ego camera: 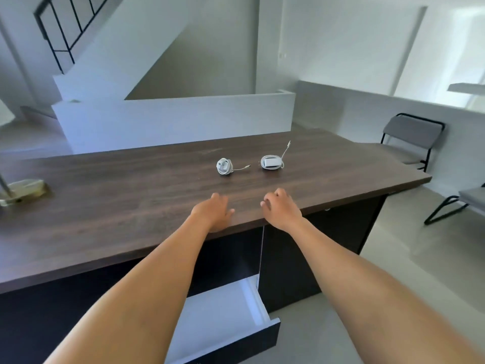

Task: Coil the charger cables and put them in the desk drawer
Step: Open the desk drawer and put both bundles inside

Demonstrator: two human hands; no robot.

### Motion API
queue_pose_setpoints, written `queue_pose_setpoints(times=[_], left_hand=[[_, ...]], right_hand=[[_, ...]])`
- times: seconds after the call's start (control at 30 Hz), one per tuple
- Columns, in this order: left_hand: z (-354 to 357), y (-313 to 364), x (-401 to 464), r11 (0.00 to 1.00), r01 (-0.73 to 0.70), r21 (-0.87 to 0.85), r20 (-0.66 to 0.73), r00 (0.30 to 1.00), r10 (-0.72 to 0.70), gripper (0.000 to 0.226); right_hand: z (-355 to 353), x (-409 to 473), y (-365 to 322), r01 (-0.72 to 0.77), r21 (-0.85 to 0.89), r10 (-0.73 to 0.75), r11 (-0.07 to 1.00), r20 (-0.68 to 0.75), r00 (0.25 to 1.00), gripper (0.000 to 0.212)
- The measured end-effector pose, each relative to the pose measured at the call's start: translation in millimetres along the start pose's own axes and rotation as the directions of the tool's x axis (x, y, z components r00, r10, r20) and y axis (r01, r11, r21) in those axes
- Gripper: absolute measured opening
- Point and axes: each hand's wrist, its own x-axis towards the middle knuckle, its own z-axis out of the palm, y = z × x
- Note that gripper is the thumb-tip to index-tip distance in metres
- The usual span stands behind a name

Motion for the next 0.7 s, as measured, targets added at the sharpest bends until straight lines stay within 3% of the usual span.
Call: queue_pose_setpoints(times=[0.17, 0.47, 0.53, 0.7], left_hand=[[-23, -9, 44, 0.999, 0.049, -0.001, -0.014, 0.999, -0.049, 0.055], [-48, -17, 148, 0.952, 0.256, -0.167, -0.13, 0.952, -0.279, 0.059], [-53, -15, 170, 0.934, 0.297, -0.198, -0.109, 0.941, -0.322, 0.062], [-59, -16, 208, 0.915, 0.338, -0.219, -0.041, 0.934, -0.355, 0.077]], right_hand=[[-25, 56, 18, -0.032, 0.007, 0.031, 0.999, 0.099, 0.995, 0.042], [-32, 189, 58, -0.156, 0.03, 0.156, 0.987, 0.015, 0.988, 0.062], [-29, 213, 65, -0.136, 0.008, 0.136, 0.991, 0.047, 0.99, 0.067], [-31, 262, 71, 0.082, -0.102, -0.058, 0.991, 0.22, 0.974, 0.093]])
